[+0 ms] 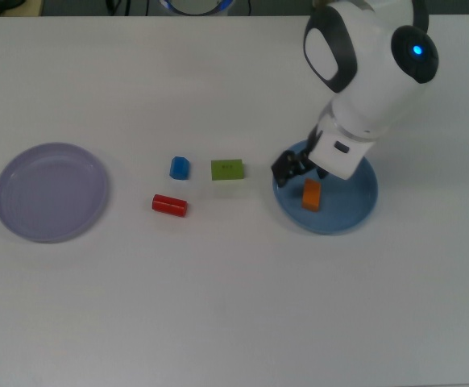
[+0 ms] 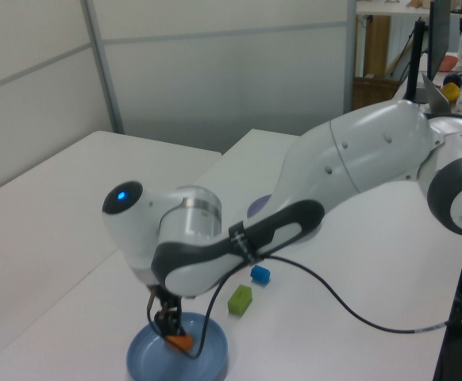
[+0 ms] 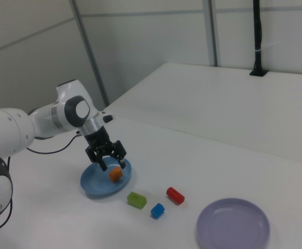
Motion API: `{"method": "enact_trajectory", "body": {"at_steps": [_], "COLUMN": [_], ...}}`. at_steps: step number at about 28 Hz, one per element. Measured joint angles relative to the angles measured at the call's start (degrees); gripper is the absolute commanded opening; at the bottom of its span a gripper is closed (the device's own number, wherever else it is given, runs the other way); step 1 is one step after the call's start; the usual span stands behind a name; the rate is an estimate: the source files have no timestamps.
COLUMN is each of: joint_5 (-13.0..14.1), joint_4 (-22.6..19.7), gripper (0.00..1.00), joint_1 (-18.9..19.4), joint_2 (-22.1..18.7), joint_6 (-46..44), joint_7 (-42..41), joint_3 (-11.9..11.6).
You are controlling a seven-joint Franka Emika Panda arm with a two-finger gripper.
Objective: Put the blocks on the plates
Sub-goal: 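Raise the gripper and move it over the green block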
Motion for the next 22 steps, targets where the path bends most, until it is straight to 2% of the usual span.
{"method": "enact_trajectory", "body": {"at_steps": [6, 12, 16, 22], "joint_5": [0.1, 2.0, 2.2, 2.2], "joint_4": [0.0, -0.8, -1.3, -2.8], "gripper": [1.00, 1.00, 1.00, 1.00], "joint_1": [-4.9, -10.2, -11.7, -11.7], "joint_2": [-2.2, -2.0, -1.3, -0.5], "joint_6": [-5.5, -7.2, -7.2, -7.2], "joint_7": [0.0, -0.2, -0.2, -0.2], "joint_3": [-0.4, -0.4, -0.4, -0.4]}}
